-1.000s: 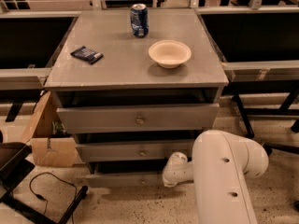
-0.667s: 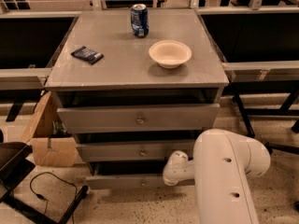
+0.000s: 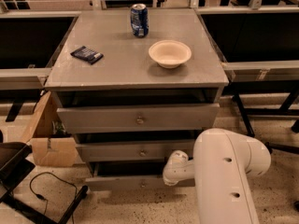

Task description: Open bottom drawer

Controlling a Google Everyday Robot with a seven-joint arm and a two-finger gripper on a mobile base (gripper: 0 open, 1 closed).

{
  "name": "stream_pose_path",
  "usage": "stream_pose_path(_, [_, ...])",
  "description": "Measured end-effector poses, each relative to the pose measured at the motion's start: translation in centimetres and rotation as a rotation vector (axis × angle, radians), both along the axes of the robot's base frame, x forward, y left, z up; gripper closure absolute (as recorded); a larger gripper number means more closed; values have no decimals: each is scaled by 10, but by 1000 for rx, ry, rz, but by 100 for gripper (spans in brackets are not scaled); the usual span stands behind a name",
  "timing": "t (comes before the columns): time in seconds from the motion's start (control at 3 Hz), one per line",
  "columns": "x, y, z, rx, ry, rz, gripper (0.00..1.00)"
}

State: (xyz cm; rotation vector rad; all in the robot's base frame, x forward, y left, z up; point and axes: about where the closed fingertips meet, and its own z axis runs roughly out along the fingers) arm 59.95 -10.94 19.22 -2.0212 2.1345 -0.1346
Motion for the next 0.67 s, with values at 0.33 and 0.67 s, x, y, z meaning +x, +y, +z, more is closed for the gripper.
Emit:
stream_pose_path(0.33, [-6,-3,0,-1,13,-3,100])
stream_pose_path(0.67, [-14,-6,1,-2,25,-7,100])
